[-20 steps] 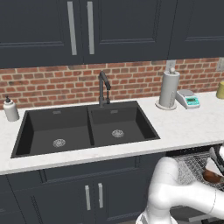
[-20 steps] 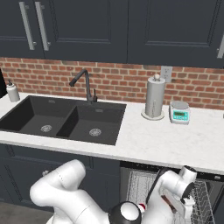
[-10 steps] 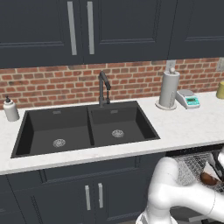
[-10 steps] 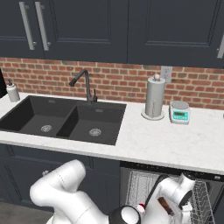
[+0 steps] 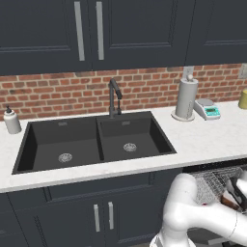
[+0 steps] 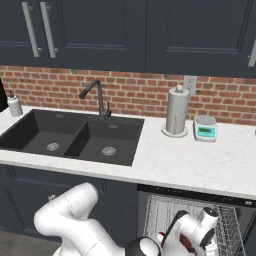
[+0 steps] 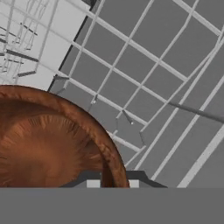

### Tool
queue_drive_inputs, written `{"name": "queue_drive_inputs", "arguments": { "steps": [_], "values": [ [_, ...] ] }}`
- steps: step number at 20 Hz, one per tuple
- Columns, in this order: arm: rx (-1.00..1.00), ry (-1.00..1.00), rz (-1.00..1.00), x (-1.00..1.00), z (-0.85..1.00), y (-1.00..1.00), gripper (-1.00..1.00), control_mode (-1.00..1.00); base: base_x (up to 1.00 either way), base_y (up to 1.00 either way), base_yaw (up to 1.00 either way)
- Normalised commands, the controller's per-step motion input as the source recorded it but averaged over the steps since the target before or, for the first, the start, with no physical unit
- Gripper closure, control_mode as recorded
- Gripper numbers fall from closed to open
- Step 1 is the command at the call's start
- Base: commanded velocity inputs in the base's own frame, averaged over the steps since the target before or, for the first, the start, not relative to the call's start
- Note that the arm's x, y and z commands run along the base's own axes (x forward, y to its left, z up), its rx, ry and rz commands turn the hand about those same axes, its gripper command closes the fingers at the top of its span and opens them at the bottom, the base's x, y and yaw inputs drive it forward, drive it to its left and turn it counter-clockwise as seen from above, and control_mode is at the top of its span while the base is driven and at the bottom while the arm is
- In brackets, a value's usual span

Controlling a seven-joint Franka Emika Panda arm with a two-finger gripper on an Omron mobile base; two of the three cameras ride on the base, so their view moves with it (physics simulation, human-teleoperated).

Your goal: Pick up the cup and bowl from the counter, place them in the dishwasher, and close the dishwasher door.

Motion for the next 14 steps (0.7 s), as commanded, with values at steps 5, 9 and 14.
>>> {"name": "queue_drive_inputs", "arguments": {
  "steps": [5,9,14],
  "values": [
    [-0.07,0.00,0.00,0.02,-0.36,0.00,1.00,-1.00,0.00,0.00,0.00],
    [-0.03,0.00,0.00,0.00,-0.11,0.06,1.00,-1.00,0.00,0.00,0.00],
    [0.00,-0.01,0.00,0.05,0.02,0.04,1.00,-1.00,0.00,0.00,0.00]
  ]
}}
